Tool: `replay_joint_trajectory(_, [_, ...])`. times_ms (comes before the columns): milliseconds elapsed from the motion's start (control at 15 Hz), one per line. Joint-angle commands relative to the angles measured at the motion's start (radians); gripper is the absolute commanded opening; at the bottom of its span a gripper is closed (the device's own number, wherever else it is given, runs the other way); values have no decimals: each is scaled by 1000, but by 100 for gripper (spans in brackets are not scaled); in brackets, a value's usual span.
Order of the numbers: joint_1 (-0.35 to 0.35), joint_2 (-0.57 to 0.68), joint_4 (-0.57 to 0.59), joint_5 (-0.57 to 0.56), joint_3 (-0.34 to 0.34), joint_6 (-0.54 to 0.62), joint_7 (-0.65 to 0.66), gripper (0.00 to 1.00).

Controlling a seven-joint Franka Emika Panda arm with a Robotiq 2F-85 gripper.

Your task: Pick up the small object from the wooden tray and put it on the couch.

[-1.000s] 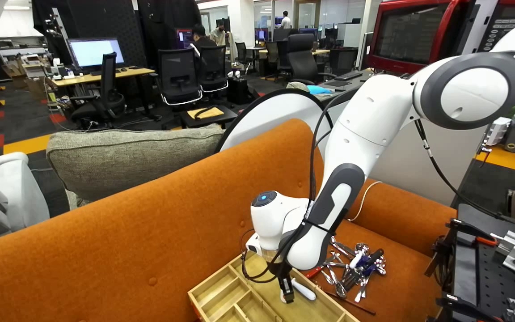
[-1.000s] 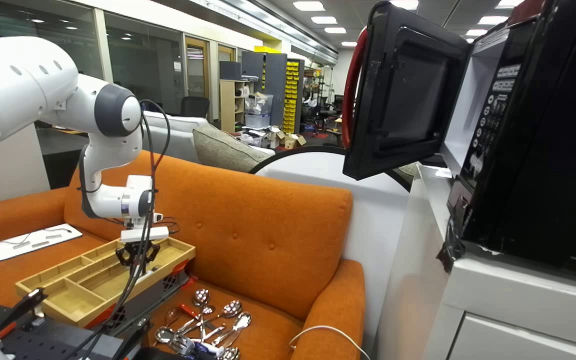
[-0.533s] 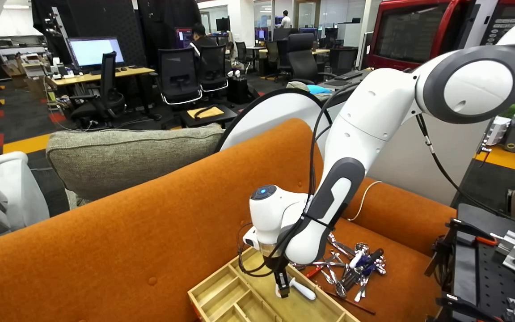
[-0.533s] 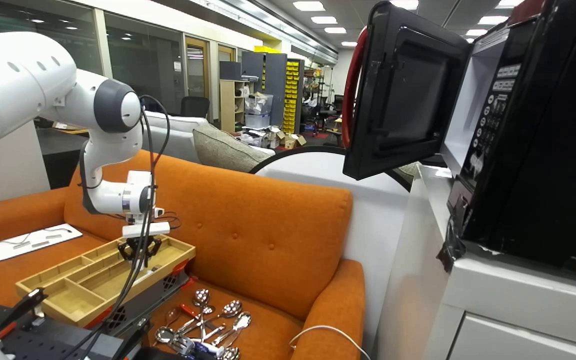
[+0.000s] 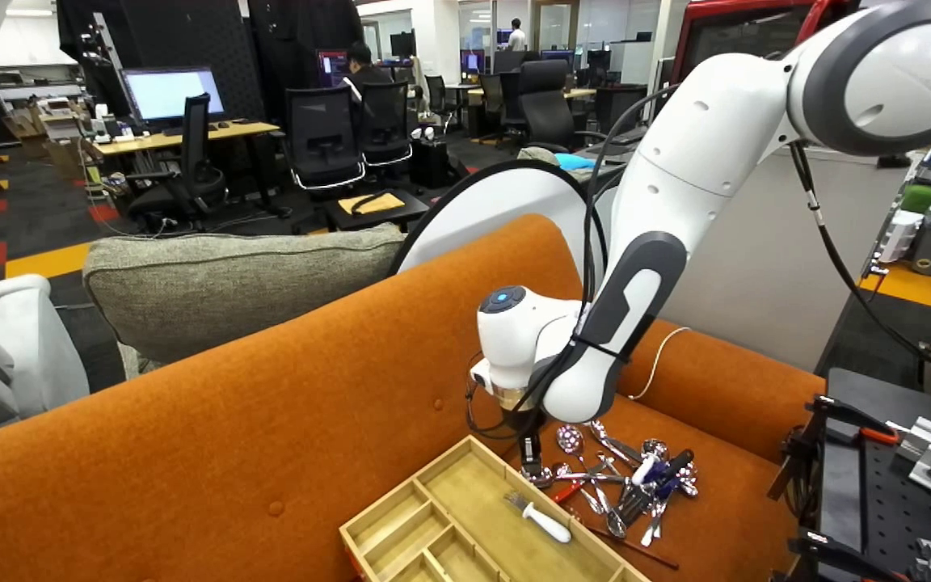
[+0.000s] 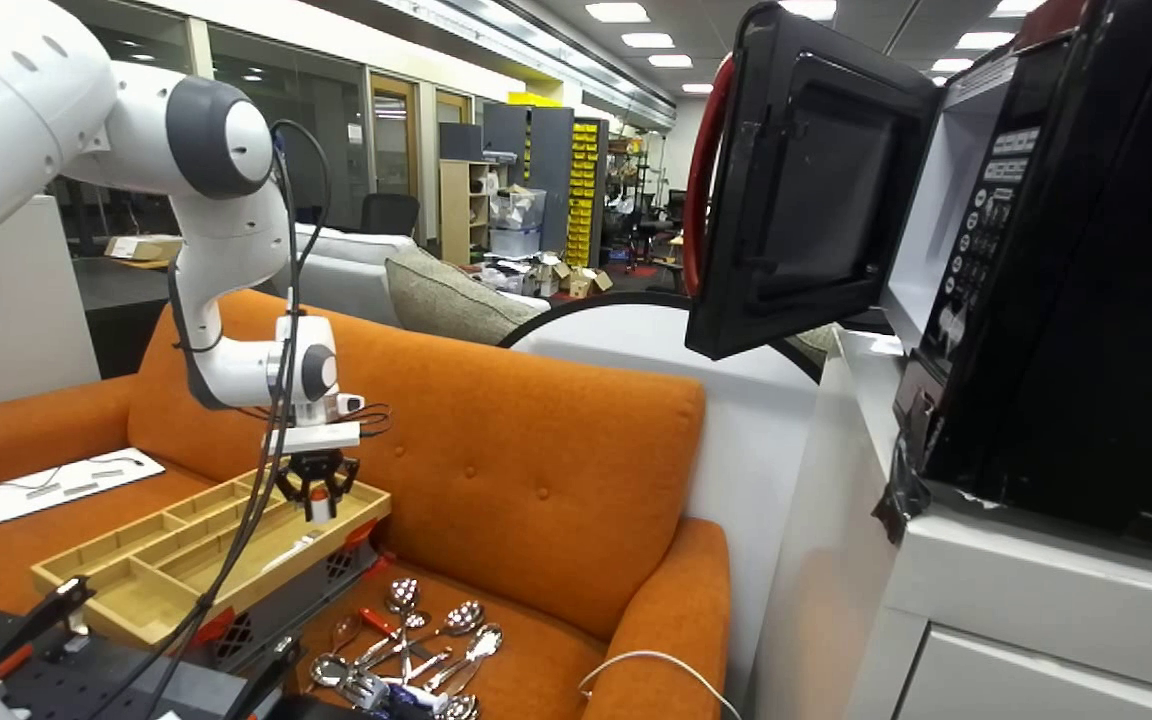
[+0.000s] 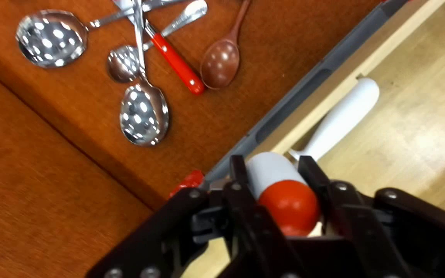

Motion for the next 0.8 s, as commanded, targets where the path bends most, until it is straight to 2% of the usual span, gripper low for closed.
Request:
replay_joint_trajectory(0, [20,-98,-134,19,-59,29,128,12])
replay_joint_trajectory(267, [5,-118,-206,58,-78,8,233,12])
replay_joint_trajectory(467, [-8,-56,-203,103,-64,-4,257,12])
replay_joint_trajectory(733, [-54,65,-155,186,-18,-4,222,12])
